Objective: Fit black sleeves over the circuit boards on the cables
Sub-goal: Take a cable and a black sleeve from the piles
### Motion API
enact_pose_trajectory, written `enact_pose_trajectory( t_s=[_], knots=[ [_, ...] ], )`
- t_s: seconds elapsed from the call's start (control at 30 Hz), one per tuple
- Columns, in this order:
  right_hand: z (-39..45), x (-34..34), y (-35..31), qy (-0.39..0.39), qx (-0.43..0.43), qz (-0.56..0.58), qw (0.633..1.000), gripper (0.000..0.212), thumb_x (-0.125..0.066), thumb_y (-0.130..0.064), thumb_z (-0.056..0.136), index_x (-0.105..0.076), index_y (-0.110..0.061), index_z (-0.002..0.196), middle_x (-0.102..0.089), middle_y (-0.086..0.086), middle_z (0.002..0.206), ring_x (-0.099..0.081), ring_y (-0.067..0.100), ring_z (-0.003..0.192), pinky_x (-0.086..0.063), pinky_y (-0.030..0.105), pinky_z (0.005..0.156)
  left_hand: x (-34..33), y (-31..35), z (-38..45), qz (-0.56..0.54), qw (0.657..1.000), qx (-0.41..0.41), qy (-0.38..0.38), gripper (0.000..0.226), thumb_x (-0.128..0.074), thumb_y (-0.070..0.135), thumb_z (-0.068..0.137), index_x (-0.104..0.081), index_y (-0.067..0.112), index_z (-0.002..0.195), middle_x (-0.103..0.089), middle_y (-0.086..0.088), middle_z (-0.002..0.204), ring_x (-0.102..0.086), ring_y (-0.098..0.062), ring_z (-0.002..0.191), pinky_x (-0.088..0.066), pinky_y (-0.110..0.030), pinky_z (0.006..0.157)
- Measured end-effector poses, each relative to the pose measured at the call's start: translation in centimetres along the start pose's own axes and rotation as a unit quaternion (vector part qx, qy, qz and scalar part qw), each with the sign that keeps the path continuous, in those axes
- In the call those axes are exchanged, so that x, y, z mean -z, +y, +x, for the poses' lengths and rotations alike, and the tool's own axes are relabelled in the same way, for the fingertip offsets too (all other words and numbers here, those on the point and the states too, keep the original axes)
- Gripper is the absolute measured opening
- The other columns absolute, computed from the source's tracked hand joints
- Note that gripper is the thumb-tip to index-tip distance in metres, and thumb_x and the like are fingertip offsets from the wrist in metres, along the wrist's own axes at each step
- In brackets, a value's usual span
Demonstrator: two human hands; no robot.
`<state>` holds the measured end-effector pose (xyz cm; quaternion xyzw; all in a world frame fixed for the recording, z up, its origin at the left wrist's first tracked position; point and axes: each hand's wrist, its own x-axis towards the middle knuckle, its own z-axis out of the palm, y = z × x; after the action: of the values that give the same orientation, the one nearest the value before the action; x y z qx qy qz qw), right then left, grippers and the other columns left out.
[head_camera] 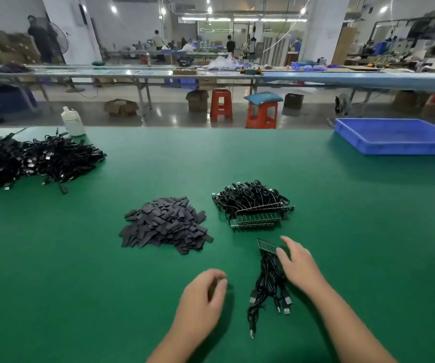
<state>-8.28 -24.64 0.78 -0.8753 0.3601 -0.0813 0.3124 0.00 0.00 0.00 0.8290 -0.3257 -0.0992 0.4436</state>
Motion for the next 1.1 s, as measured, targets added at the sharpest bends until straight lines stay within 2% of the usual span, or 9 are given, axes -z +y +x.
enact_pose_trajectory(
  t_s=[0.1,0.2,0.3,0.37,0.47,0.5,0.57,0.83,1.1],
  knots=[
    [4.1,-0.2,-1.5,-0.115,-0.029,-0.050,0.992,0.060,-0.043,-0.043,0.103,-0.023,-0.024,0.157,-0.034,0.007,0.158,-0.029,0.030,0.145,-0.028,0.047,0.118,-2.5,1.3,5.7,-0.103,0.988,0.106,-0.052,0.016,-0.053,0.030,0.099,-0.063,0.032,0.110,-0.067,0.016,0.101,-0.060,0.004,0.090,-0.046,-0.012,0.079],
    [6.0,-0.6,-2.2,-0.147,-0.014,-0.173,0.974,0.055,-0.053,-0.049,0.098,-0.046,-0.023,0.146,-0.046,0.008,0.147,-0.033,0.031,0.138,-0.033,0.045,0.114,-5.0,1.8,8.8,-0.085,0.982,0.142,-0.089,0.030,-0.052,0.030,0.099,-0.060,0.021,0.127,-0.064,0.010,0.114,-0.059,-0.007,0.102,-0.045,-0.024,0.091],
    [6.5,-0.5,-2.8,-0.161,-0.011,-0.087,0.983,0.030,-0.066,-0.039,0.092,-0.067,-0.024,0.118,-0.063,0.006,0.122,-0.046,0.026,0.124,-0.040,0.043,0.108,-6.3,1.5,10.2,-0.067,0.983,0.144,-0.091,0.042,-0.057,0.036,0.096,-0.053,0.021,0.135,-0.063,0.008,0.115,-0.058,-0.009,0.101,-0.041,-0.023,0.087],
    [6.4,-0.2,-3.9,-0.143,0.006,0.017,0.990,0.012,-0.068,-0.028,0.093,-0.071,-0.020,0.102,-0.071,0.006,0.105,-0.061,0.019,0.100,-0.051,0.040,0.096,-6.4,2.0,11.3,-0.082,0.980,0.159,-0.088,0.049,-0.061,0.040,0.094,-0.050,0.020,0.137,-0.066,0.006,0.112,-0.062,-0.011,0.097,-0.045,-0.025,0.082],
    [6.1,0.1,-6.0,-0.097,0.057,0.062,0.992,0.004,-0.067,-0.024,0.093,-0.070,-0.022,0.094,-0.071,-0.003,0.093,-0.062,0.010,0.081,-0.053,0.028,0.074,-5.7,2.8,12.6,-0.071,0.982,0.162,-0.065,0.027,-0.065,0.037,0.092,-0.061,0.022,0.114,-0.065,0.008,0.085,-0.061,-0.011,0.077,-0.044,-0.025,0.066],
    [6.1,0.3,-6.6,-0.080,0.063,0.062,0.993,0.002,-0.067,-0.025,0.093,-0.069,-0.024,0.092,-0.070,-0.006,0.092,-0.062,0.010,0.083,-0.051,0.026,0.073,-5.3,3.0,13.0,-0.064,0.985,0.155,-0.051,0.015,-0.067,0.035,0.091,-0.062,0.023,0.098,-0.061,0.009,0.075,-0.056,-0.011,0.069,-0.042,-0.025,0.064],
    [6.1,0.5,-7.2,-0.047,0.070,0.052,0.995,0.005,-0.068,-0.026,0.092,-0.071,-0.023,0.094,-0.070,-0.008,0.092,-0.063,0.010,0.087,-0.050,0.027,0.077,-4.6,3.2,13.6,-0.052,0.989,0.132,-0.032,0.021,-0.069,0.033,0.089,-0.058,0.021,0.076,-0.052,0.008,0.063,-0.045,-0.011,0.058,-0.038,-0.026,0.058],
    [5.9,-0.1,-8.7,-0.013,0.088,-0.016,0.996,0.008,-0.070,-0.028,0.091,-0.075,-0.022,0.089,-0.067,-0.010,0.081,-0.058,0.006,0.074,-0.036,0.016,0.057,-3.0,3.5,13.6,-0.076,0.989,0.118,-0.035,0.009,-0.073,0.023,0.087,-0.067,0.017,0.086,-0.063,0.002,0.072,-0.054,-0.013,0.063,-0.055,-0.035,0.071],
    [6.1,-1.9,-9.5,0.050,0.065,-0.053,0.995,0.013,-0.064,-0.028,0.095,-0.071,-0.021,0.085,-0.068,-0.005,0.083,-0.061,0.014,0.077,-0.045,0.027,0.068,-3.4,3.9,13.6,-0.003,0.989,0.144,0.047,0.018,-0.071,0.025,0.085,-0.065,0.012,0.076,-0.069,-0.004,0.074,-0.054,-0.017,0.064,-0.050,-0.032,0.065]
  ],
)
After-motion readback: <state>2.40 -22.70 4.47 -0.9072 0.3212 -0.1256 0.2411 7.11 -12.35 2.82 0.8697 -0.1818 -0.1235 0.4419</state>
